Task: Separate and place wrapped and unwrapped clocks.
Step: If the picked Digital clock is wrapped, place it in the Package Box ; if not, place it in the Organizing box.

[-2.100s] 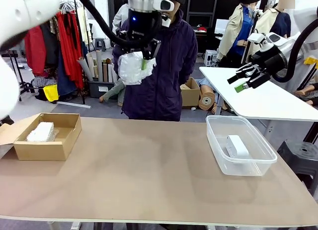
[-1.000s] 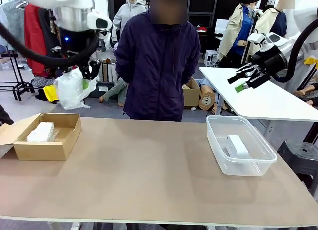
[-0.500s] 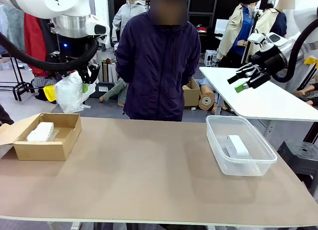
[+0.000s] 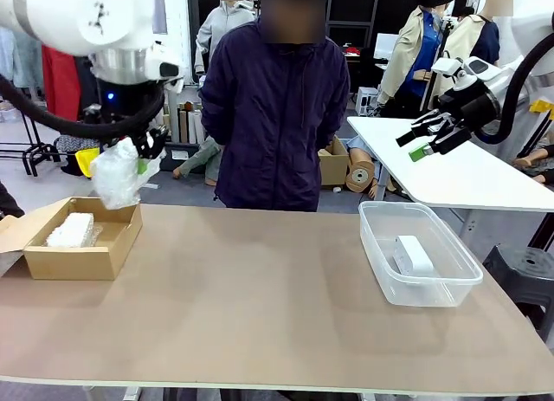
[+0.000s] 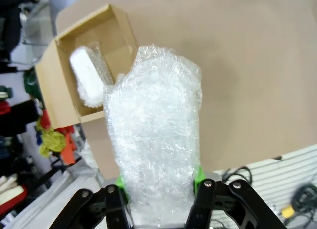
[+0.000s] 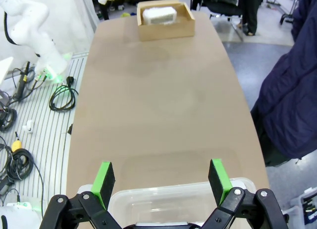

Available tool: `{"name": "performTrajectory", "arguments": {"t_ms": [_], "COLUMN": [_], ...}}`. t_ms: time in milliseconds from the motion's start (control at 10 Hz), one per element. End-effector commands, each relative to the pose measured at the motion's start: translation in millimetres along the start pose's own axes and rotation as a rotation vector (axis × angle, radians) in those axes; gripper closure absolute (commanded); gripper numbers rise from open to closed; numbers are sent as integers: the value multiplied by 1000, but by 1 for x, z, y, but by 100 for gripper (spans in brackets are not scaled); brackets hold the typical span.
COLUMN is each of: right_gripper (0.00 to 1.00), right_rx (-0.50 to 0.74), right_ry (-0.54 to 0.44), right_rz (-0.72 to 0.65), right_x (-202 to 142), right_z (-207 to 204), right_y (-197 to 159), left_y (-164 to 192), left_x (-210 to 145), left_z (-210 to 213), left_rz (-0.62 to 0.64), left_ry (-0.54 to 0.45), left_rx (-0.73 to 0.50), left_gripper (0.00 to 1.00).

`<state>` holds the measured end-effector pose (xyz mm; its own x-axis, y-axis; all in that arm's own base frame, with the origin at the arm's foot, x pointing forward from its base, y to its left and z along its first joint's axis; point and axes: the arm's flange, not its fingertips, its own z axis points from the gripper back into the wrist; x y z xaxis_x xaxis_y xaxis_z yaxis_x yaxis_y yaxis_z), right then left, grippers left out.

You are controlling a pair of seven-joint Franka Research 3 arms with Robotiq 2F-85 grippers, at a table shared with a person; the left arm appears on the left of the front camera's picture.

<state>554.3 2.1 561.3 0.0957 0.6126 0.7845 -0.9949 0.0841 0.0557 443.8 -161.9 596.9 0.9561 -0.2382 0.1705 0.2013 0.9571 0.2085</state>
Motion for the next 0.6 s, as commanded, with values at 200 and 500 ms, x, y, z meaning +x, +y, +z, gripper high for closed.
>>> {"name": "performTrajectory", "arguments": {"t_ms": [200,500], "right_gripper": [0,0], "right_rx": [-2,-2], "right_ry": [-1,-1], "right_rz": [6,6], "right_x": [2,2], "right_z": [1,1], "right_y": [1,1], "left_y": [60,117], "left_x": [-15,6], "left_z": [-65,-125], "left_rz": [-32,44], "left_ry": [-104,-127], "left_rx": [7,-6], "left_gripper": [100,100]}}
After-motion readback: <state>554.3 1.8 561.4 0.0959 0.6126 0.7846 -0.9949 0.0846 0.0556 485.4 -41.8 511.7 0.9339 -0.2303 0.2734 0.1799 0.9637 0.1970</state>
